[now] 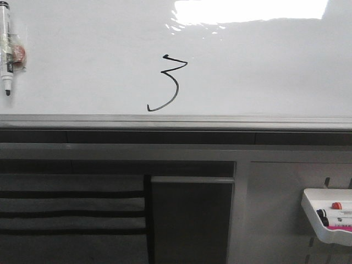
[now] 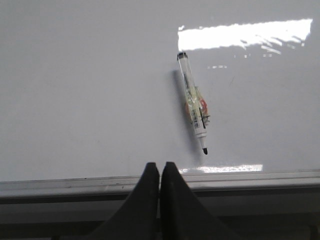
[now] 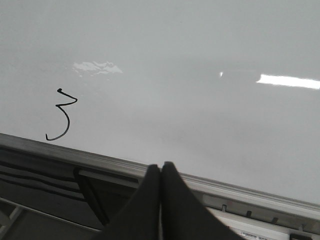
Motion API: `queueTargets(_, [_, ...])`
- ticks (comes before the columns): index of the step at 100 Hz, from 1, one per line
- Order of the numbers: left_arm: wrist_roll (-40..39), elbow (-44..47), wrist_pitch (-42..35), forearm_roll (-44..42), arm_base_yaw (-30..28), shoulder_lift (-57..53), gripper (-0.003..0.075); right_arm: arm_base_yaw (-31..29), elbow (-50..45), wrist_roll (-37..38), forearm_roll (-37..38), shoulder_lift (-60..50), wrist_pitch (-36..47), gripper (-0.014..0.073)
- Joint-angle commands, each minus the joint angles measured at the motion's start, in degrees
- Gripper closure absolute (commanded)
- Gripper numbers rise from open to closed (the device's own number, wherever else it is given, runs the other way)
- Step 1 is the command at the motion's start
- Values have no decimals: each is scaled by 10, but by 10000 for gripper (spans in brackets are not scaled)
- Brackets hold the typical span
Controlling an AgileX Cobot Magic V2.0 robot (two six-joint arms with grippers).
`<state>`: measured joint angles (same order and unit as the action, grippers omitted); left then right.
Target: Write number 3 on whiteboard
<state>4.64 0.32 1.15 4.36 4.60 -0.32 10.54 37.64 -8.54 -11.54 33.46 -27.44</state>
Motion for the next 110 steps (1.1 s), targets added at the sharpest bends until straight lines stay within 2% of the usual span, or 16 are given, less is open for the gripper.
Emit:
queueTargets(1, [-22,3,-53,-12,-2,-15,741,-3,14,-2,3,0,40,662])
queueTargets(78, [-22,3,-51,-12,-2,-15,741,-3,14,-2,3,0,40,662])
queueTargets(96, [-22,3,-51,-12,-2,-15,741,-22,-36,-2,3,-83,59,662])
queueTargets(110, [-22,3,-51,-12,-2,-15,741,-79,-127,-2,3,-187,118,662])
